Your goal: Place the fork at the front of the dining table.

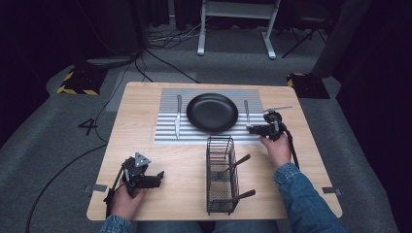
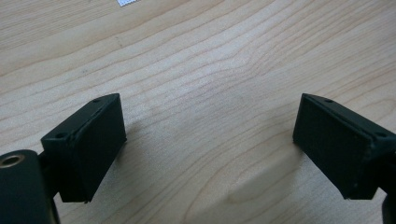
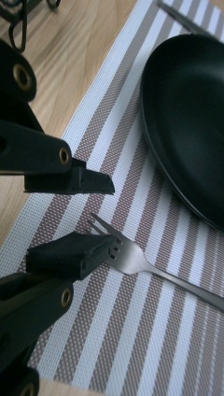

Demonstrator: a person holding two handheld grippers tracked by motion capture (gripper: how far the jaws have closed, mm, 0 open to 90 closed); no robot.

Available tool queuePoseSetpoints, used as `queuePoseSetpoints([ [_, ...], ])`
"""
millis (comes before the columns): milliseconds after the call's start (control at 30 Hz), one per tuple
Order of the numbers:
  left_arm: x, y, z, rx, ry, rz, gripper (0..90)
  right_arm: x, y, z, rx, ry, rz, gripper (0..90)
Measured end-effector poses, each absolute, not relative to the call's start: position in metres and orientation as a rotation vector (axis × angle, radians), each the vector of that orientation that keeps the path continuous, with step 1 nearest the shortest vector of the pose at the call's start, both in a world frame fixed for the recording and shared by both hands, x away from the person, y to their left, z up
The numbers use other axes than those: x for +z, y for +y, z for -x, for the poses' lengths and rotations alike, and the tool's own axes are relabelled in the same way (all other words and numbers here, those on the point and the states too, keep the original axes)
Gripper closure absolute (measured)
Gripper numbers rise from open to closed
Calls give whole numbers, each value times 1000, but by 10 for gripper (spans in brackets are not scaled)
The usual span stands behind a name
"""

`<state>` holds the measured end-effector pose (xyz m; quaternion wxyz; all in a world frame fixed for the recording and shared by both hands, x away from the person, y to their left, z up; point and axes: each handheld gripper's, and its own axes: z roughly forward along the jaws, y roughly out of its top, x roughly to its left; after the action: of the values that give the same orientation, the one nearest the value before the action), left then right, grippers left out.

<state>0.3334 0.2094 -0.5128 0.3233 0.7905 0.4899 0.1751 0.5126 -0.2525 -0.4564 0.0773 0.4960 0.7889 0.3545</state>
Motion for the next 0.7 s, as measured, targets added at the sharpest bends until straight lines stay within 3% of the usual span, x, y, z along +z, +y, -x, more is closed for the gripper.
queuePoseSetpoints([
  [700, -513, 209, -333, 459, 1285, -2075, 95, -390, -275, -452, 1146, 2384, -1225, 376],
])
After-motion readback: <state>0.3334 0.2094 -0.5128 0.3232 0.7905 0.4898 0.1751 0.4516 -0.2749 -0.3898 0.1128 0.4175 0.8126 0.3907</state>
